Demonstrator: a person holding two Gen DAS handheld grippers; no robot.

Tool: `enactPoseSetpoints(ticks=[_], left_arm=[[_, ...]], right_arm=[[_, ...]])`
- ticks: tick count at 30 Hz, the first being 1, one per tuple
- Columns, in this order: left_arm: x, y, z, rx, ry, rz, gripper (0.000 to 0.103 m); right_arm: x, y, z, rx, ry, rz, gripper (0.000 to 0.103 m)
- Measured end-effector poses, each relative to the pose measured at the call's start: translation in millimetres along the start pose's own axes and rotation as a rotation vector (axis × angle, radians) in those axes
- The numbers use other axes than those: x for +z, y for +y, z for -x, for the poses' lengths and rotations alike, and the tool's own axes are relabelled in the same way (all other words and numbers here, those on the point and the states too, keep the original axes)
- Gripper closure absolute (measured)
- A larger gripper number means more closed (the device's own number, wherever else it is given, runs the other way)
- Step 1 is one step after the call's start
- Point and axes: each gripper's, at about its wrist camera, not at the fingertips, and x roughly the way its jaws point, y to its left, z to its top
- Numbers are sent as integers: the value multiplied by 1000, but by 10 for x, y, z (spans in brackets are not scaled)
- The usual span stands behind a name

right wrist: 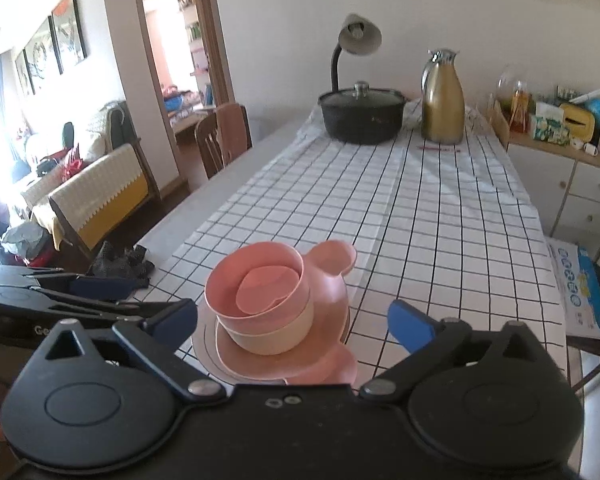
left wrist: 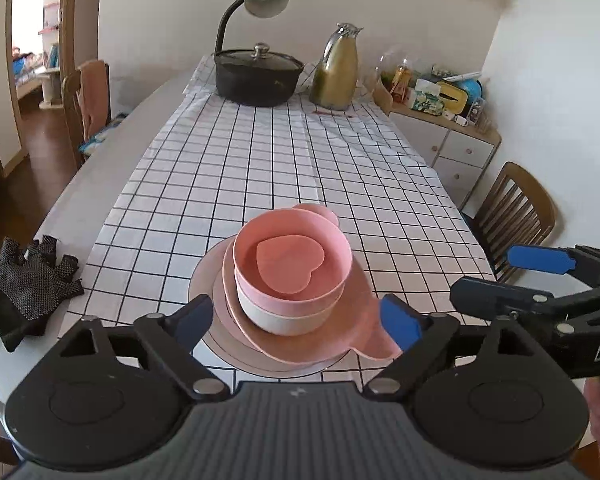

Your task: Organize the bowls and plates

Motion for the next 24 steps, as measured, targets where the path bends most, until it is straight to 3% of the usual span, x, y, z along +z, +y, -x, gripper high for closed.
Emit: enactPoseSetpoints(ticks=[4,14,24], left_arm=[[-70,-64,37,9,-3,-11,3],[-182,-101,96,-12,21,30,2],[-220,-159,160,26,-5,24,2]], right_arm=[[-61,-26,46,-16,-8,-8,1],[-258,-144,160,-51,-10,-78,1],[-336,-126,256,-66,-24,-66,1]])
